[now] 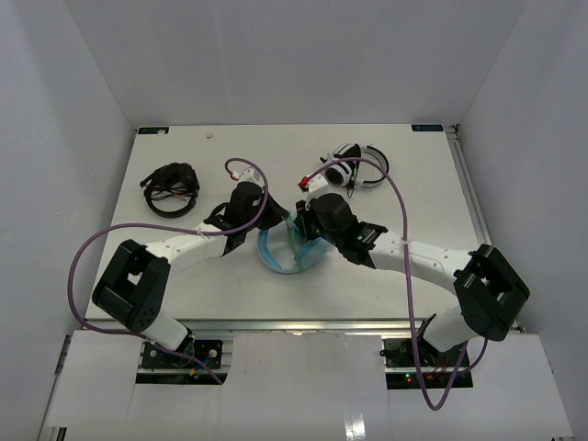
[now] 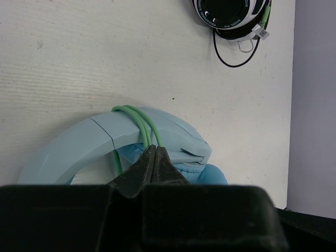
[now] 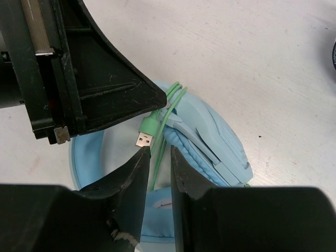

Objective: Wrap the headphones

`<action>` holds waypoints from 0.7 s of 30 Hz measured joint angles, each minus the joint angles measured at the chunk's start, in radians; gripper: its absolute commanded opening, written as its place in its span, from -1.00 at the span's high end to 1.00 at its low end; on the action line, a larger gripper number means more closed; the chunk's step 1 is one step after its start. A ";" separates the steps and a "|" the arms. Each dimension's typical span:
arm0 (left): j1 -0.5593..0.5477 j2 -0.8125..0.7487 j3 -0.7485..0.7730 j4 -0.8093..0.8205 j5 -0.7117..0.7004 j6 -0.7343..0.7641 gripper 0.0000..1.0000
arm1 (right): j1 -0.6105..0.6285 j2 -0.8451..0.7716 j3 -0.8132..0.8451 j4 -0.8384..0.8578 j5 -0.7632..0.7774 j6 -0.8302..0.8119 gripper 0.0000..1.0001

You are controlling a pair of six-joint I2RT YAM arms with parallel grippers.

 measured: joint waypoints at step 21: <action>-0.001 -0.004 -0.008 -0.009 -0.018 0.010 1.00 | 0.002 0.089 0.019 0.027 -0.017 -0.018 0.41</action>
